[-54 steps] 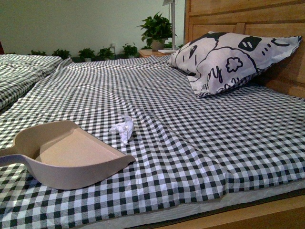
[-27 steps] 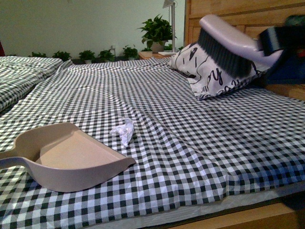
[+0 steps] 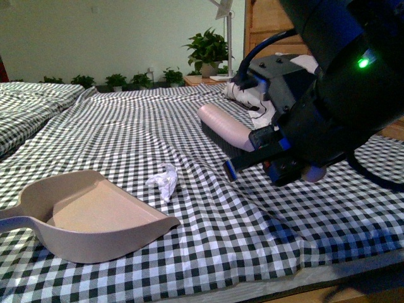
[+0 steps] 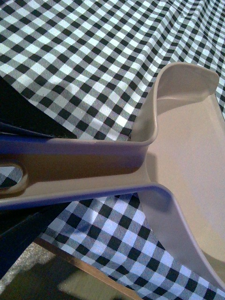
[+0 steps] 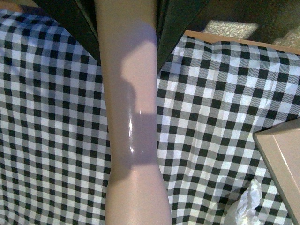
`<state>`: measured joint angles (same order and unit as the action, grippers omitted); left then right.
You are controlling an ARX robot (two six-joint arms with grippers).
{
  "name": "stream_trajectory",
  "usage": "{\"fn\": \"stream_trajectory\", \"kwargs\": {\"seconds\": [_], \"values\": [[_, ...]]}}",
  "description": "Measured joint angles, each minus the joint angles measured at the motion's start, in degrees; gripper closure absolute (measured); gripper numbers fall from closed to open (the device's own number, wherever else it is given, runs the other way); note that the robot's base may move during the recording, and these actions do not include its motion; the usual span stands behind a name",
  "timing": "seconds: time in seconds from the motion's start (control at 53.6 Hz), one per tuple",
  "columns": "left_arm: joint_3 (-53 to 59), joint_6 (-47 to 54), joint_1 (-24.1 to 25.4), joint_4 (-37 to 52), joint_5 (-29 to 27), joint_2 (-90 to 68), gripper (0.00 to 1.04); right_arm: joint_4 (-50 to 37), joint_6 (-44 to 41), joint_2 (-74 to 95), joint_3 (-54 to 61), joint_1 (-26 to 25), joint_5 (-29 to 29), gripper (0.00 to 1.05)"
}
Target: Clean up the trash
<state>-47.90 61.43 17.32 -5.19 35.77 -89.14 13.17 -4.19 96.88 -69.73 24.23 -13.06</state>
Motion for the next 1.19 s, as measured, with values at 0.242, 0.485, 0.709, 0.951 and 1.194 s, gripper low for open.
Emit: {"fn": "stream_trajectory", "kwargs": {"seconds": [0.242,0.485,0.709,0.951,1.194], "values": [[0.0,0.0,0.0,0.0,0.0,0.0,0.76,-2.2,-0.2,3.7,-0.5,3.0,-1.9,0.84],[0.0,0.0,0.0,0.0,0.0,0.0,0.76,-3.4,-0.2,6.8,-0.9,4.0,-4.5,0.84],[0.0,0.0,0.0,0.0,0.0,0.0,0.76,-3.7,-0.1,8.5,-0.9,5.0,-5.4,0.84],[0.0,0.0,0.0,0.0,0.0,0.0,0.76,-3.7,0.7,10.2,-0.6,8.3,-5.4,0.84],[0.0,0.0,0.0,0.0,0.0,0.0,0.76,-2.4,3.7,10.6,0.5,11.0,-4.9,0.84]]}}
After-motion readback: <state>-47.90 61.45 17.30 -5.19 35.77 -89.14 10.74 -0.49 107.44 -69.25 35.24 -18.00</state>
